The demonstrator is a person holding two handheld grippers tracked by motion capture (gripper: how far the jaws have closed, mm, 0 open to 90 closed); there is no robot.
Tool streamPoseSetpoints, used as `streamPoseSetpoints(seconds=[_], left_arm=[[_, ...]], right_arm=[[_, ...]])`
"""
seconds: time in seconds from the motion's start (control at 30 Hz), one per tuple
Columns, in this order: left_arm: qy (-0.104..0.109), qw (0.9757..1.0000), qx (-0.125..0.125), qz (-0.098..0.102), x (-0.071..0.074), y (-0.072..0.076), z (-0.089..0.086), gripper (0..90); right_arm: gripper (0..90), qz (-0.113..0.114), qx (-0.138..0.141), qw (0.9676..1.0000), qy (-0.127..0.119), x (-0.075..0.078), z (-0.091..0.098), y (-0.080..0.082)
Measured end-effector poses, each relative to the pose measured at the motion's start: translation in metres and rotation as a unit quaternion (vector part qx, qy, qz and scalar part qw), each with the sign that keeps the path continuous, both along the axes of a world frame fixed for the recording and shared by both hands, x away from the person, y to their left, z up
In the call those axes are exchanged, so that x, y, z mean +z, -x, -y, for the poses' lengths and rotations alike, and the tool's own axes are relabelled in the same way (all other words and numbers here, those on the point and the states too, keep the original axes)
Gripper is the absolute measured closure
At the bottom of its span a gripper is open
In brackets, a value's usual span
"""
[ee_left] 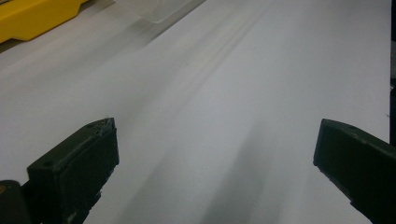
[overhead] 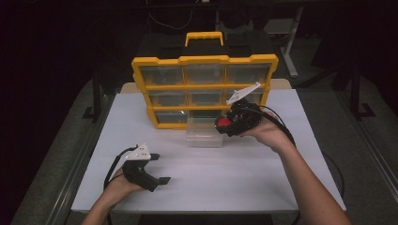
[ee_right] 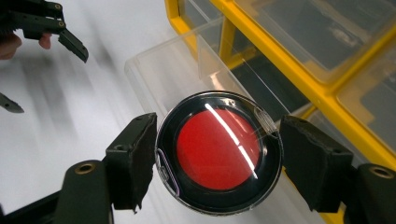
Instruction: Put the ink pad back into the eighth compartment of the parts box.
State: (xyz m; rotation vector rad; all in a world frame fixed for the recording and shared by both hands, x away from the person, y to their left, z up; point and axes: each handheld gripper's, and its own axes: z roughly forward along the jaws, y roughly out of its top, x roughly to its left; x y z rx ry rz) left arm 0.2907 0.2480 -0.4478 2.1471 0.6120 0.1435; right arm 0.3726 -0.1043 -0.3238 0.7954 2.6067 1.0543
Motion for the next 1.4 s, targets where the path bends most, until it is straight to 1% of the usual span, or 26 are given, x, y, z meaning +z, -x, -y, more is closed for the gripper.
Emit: streamPoseSetpoints(seconds=[0.37, 0.43, 0.53, 0.57, 0.77, 1.07, 1.2, 1.4], left_arm=[[0.0, 1.0, -0.001, 0.001, 0.0, 0.0, 0.0, 0.0], [0.0, 1.0, -0.001, 0.0, 0.0, 0.0, 0.0, 0.0], [0.0, 1.0, -0.001, 0.0, 0.0, 0.0, 0.0, 0.0], [0.001, 1.0, -0.001, 0.0, 0.0, 0.0, -0.001, 0.0], [0.001, 1.0, -0.001, 0.0, 0.0, 0.0, 0.0, 0.0], [0.002, 1.0, 0.0, -0.002, 0.0, 0.0, 0.0, 0.0], [0.002, 1.0, -0.001, -0.002, 0.0, 0.0, 0.0, 0.0], [0.002, 1.0, 0.0, -0.002, 0.0, 0.0, 0.0, 0.0]], right_arm=[[28.7, 0.003, 0.007, 1.0, -0.001, -0.003, -0.018, -0.009], [28.7, 0.002, 0.008, 1.0, -0.003, -0.005, -0.023, -0.012], [28.7, 0.001, 0.01, 0.9999, -0.003, -0.006, -0.024, -0.013], [28.6, 0.001, 0.012, 0.9999, -0.003, -0.009, -0.029, -0.016], [28.6, -0.002, 0.016, 0.9999, -0.002, -0.014, -0.037, -0.019], [28.6, -0.008, 0.022, 0.9997, 0.008, -0.023, -0.044, -0.023], [28.6, -0.012, 0.023, 0.9996, 0.008, -0.027, -0.047, -0.025], [28.5, -0.01, 0.025, 0.9995, 0.015, -0.031, -0.05, -0.028]])
